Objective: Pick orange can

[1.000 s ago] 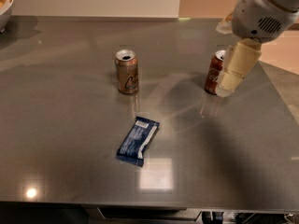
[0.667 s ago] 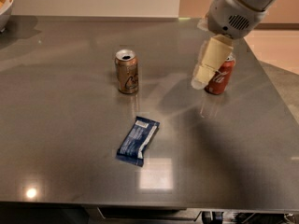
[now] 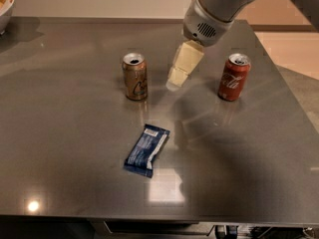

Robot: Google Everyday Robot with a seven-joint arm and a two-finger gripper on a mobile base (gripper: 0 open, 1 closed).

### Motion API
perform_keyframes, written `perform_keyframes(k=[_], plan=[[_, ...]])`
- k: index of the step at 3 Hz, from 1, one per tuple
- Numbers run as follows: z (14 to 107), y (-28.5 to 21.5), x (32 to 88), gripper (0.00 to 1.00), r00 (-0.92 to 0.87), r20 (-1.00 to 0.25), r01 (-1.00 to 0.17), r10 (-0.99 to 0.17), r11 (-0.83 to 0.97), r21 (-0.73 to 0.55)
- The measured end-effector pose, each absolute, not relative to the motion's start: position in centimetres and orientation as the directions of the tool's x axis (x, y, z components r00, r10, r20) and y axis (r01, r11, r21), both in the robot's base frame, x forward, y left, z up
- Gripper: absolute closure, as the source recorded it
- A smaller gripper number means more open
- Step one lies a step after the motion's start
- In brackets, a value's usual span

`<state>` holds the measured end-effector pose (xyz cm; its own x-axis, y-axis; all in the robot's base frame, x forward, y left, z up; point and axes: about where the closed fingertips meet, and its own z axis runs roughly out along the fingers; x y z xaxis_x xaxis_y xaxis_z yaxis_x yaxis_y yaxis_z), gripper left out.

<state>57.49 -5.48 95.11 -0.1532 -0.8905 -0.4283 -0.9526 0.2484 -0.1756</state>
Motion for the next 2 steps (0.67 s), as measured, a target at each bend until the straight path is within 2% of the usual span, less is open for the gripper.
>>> perform_keyframes(k=[2], plan=[[92.5,-0.7,60.5,0.00,-0.209,-0.483,-0.948,-0.850,0.297,-0.114]])
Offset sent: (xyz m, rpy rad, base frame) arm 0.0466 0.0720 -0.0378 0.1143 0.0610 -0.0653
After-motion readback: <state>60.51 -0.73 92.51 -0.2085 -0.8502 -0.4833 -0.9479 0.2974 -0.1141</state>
